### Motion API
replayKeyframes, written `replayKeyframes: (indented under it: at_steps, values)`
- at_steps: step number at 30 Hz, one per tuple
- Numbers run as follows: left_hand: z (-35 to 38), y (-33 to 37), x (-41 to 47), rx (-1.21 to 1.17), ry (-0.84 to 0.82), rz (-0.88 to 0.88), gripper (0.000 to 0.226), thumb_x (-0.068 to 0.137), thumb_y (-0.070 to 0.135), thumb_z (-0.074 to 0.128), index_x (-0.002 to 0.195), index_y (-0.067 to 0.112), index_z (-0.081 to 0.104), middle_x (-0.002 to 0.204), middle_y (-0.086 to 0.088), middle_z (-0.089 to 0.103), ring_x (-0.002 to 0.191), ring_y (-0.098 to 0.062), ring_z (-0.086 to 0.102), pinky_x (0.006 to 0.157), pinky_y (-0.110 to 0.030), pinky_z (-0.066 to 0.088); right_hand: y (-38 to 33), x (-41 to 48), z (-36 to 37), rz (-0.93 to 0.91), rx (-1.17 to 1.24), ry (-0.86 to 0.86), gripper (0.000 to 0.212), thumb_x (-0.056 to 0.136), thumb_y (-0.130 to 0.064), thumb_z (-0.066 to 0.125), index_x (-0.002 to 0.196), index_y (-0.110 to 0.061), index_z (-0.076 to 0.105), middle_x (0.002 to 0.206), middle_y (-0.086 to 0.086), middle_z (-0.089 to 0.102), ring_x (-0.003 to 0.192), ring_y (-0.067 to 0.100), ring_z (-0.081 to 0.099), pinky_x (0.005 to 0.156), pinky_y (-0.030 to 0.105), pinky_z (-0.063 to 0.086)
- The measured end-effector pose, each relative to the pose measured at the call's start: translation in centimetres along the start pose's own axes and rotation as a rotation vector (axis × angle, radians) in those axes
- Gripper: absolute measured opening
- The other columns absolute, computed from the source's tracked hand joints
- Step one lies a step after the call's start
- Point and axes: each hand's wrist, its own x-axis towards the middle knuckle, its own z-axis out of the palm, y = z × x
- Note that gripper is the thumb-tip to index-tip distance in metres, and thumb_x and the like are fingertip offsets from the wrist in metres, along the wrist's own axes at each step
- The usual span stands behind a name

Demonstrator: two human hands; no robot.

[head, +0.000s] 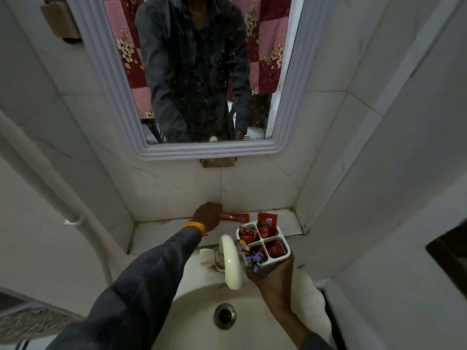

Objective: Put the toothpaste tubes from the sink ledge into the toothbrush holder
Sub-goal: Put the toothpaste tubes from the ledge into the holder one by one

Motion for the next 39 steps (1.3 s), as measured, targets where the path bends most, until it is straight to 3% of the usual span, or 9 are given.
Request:
replayKeyframes:
  at_steps: [2,6,11,15,18,23,29,33,39]
  values:
    - [1.4,-0.2,0.0,0.030,-0.019,0.007,0.039,0.094,0.017,0.058,0.133,0.010,0.057,0.137,-0.014,0.058,0.125,-0.031,0.055,0.107,-0.037,0.040,0.2,0.0,-0.1,-0.004,-0.019,0.001,0.124,0.054,-0.012,0.109,0.155,-0.022,0.038,0.154,0.000,0.057,0.140,0.015,0.062,0.108,0.020,0.056]
    - [2.7,0.6,0.7,0.111,-0.055,0.044,0.036,0.096,0.019,0.055,0.129,0.005,0.058,0.133,-0.017,0.058,0.121,-0.033,0.057,0.102,-0.038,0.043,0.5,0.0,0.0,0.033,-0.021,0.043,0.129,0.048,-0.042,0.107,0.155,-0.029,0.036,0.156,-0.001,0.056,0.143,0.022,0.060,0.114,0.050,0.057]
    - [3.2,1.9,1.0,0.142,-0.114,0.003,0.040,0.091,0.025,0.065,0.122,0.001,0.060,0.128,-0.020,0.063,0.118,-0.034,0.060,0.099,-0.038,0.046,1.2,0.3,0.0,0.050,-0.042,0.048,0.130,0.049,-0.026,0.111,0.157,-0.019,0.038,0.154,0.003,0.059,0.142,0.024,0.062,0.113,0.054,0.057]
    - [2.8,1.9,0.2,-0.080,-0.059,-0.127,0.047,0.079,0.034,0.077,0.112,0.003,0.066,0.115,-0.016,0.069,0.103,-0.029,0.066,0.090,-0.035,0.052,1.1,0.2,-0.1,0.064,-0.032,0.046,0.131,0.047,-0.045,0.108,0.156,-0.027,0.037,0.155,0.000,0.057,0.143,0.023,0.061,0.113,0.055,0.057]
    - [0.5,2.5,-0.9,-0.393,0.023,-0.133,0.029,0.080,0.032,0.077,0.096,0.008,0.071,0.095,-0.012,0.076,0.076,-0.020,0.071,0.075,-0.030,0.060,1.0,0.1,-0.1,0.090,-0.033,0.042,0.135,0.048,-0.062,0.105,0.158,-0.023,0.037,0.155,0.000,0.057,0.142,0.024,0.061,0.110,0.056,0.059]
    - [-5.7,6.1,-3.5,-0.715,0.004,0.133,0.017,0.080,0.025,0.079,0.088,0.021,0.065,0.085,-0.003,0.073,0.072,-0.017,0.071,0.059,-0.023,0.057,0.7,-0.1,-0.2,0.089,-0.029,0.043,0.131,0.050,-0.041,0.109,0.158,-0.022,0.037,0.156,0.002,0.058,0.143,0.026,0.061,0.110,0.057,0.059]
    - [-6.4,11.4,-4.6,-0.504,-0.175,0.343,0.039,0.071,0.027,0.086,0.102,0.011,0.069,0.098,-0.001,0.073,0.091,-0.016,0.071,0.081,-0.030,0.061,-0.5,-0.2,0.1,0.053,-0.091,0.081,0.126,0.049,-0.036,0.107,0.154,-0.023,0.039,0.151,0.006,0.059,0.140,0.028,0.061,0.114,0.055,0.056]
    - [-3.5,12.5,-4.6,-0.285,-0.191,0.372,0.047,0.057,0.041,0.089,0.093,0.016,0.073,0.091,0.001,0.075,0.081,-0.014,0.072,0.077,-0.036,0.062,-0.7,-0.1,-0.1,0.069,-0.095,0.073,0.127,0.048,-0.040,0.108,0.155,-0.020,0.041,0.151,0.004,0.059,0.141,0.027,0.060,0.116,0.053,0.055]
    - [-3.2,12.5,-5.1,-0.245,-0.202,0.449,0.028,0.066,0.027,0.087,0.089,0.017,0.075,0.088,0.001,0.077,0.074,-0.010,0.068,0.068,-0.018,0.051,-0.3,-0.1,0.0,0.116,-0.074,0.100,0.129,0.046,-0.044,0.105,0.155,-0.016,0.043,0.148,0.006,0.062,0.137,0.028,0.064,0.111,0.057,0.058]
